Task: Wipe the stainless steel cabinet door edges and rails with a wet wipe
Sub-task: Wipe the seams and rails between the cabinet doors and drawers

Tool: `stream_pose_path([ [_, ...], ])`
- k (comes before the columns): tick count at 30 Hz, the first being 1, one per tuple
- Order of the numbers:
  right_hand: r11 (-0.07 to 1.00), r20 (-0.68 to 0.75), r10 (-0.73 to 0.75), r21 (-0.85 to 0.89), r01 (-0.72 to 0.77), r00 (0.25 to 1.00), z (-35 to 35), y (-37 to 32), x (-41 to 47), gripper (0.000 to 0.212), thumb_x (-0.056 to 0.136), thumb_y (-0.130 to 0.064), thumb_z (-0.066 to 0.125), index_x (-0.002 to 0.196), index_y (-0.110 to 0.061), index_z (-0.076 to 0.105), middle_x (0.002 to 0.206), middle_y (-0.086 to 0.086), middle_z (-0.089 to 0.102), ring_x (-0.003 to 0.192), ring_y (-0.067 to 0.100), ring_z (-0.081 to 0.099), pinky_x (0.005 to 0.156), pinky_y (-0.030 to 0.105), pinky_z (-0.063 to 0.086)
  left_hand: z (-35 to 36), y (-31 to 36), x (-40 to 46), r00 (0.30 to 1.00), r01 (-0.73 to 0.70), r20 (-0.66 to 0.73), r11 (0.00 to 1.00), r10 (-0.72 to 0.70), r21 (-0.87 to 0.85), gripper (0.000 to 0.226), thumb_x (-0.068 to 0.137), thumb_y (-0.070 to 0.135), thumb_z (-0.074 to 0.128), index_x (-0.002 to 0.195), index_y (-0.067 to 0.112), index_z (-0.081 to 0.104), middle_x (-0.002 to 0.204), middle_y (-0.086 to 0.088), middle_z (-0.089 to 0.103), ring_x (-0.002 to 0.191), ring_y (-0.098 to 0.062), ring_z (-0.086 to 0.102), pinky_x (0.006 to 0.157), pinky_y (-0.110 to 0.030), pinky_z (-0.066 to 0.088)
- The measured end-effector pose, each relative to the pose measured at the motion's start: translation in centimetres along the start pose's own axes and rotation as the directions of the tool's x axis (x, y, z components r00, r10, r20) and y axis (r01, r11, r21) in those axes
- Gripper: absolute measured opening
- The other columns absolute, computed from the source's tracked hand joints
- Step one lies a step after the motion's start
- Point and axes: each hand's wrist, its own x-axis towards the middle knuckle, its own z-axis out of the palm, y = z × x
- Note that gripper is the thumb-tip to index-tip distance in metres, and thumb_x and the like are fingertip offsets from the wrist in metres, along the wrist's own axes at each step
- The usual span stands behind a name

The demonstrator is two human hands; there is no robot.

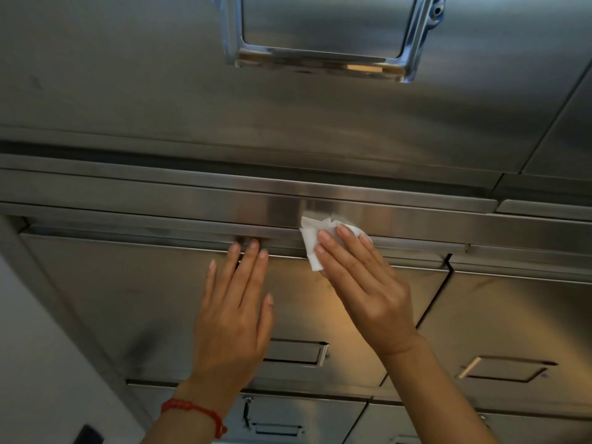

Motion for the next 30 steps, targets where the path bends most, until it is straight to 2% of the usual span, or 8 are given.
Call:
stream_pose_path([
  [6,0.998,-0.027,0.055,-0.023,-0.055,0.998,-0.8,0.8,-1.0,0.035,0.084,-0.003,0.071,0.118,-0.003,0.063,0.129,0.012,0.056,0.125,0.025,0.050,0.108,0.038,0.037,0.1,0.3,-0.1,1.000,0.013,0.023,0.998,-0.014,0.057,0.052,0.091,0.024,0.034,0.138,0.003,0.034,0.145,-0.014,0.033,0.138,-0.024,0.022,0.114,-0.044,0.013],
  [12,1.000,0.007,-0.010,0.014,0.010,1.000,-0.5,0.7,-0.4,0.033,0.087,-0.004,0.068,0.119,-0.003,0.062,0.130,0.012,0.055,0.127,0.025,0.048,0.107,0.038,0.039,1.0,1.5,-0.4,0.999,0.009,0.031,0.991,-0.013,0.136,0.053,0.098,0.032,0.021,0.141,0.003,0.031,0.148,-0.013,0.030,0.139,-0.024,0.022,0.114,-0.049,0.010],
  [15,1.000,0.005,0.007,-0.006,-0.007,1.000,-1.1,1.6,-1.2,0.034,0.085,-0.003,0.070,0.119,-0.003,0.063,0.130,0.012,0.055,0.127,0.025,0.048,0.108,0.038,0.038,1.3,1.8,-0.3,1.000,-0.012,0.027,0.987,0.007,0.159,0.053,0.096,0.030,0.027,0.141,0.002,0.030,0.148,-0.013,0.030,0.139,-0.025,0.023,0.114,-0.050,0.009],
  [20,1.000,-0.023,0.016,0.018,-0.016,1.000,-0.7,1.0,-0.7,0.035,0.084,-0.002,0.070,0.119,-0.003,0.063,0.130,0.012,0.055,0.126,0.024,0.049,0.106,0.039,0.040,1.8,2.7,-0.1,1.000,-0.028,0.015,0.988,0.026,0.154,0.051,0.099,0.031,0.021,0.140,0.002,0.030,0.147,-0.016,0.033,0.138,-0.028,0.024,0.115,-0.049,0.012],
  [24,0.999,0.005,-0.018,0.035,0.017,1.000,-1.1,1.8,-0.9,0.033,0.087,-0.002,0.067,0.119,-0.002,0.062,0.131,0.012,0.055,0.127,0.024,0.048,0.105,0.039,0.041,2.4,3.4,0.1,0.999,-0.048,0.011,0.991,0.047,0.126,0.053,0.093,0.027,0.032,0.140,0.004,0.028,0.147,-0.015,0.033,0.139,-0.029,0.023,0.113,-0.049,0.015],
  [30,1.000,-0.023,0.026,0.013,-0.025,0.999,-1.4,2.1,-1.4,0.033,0.085,-0.001,0.069,0.117,-0.002,0.063,0.129,0.013,0.057,0.126,0.025,0.050,0.106,0.039,0.041,2.7,4.1,0.4,0.999,-0.049,-0.004,0.994,0.050,0.096,0.051,0.098,0.031,0.022,0.141,0.004,0.027,0.147,-0.014,0.031,0.139,-0.029,0.022,0.115,-0.047,0.013],
])
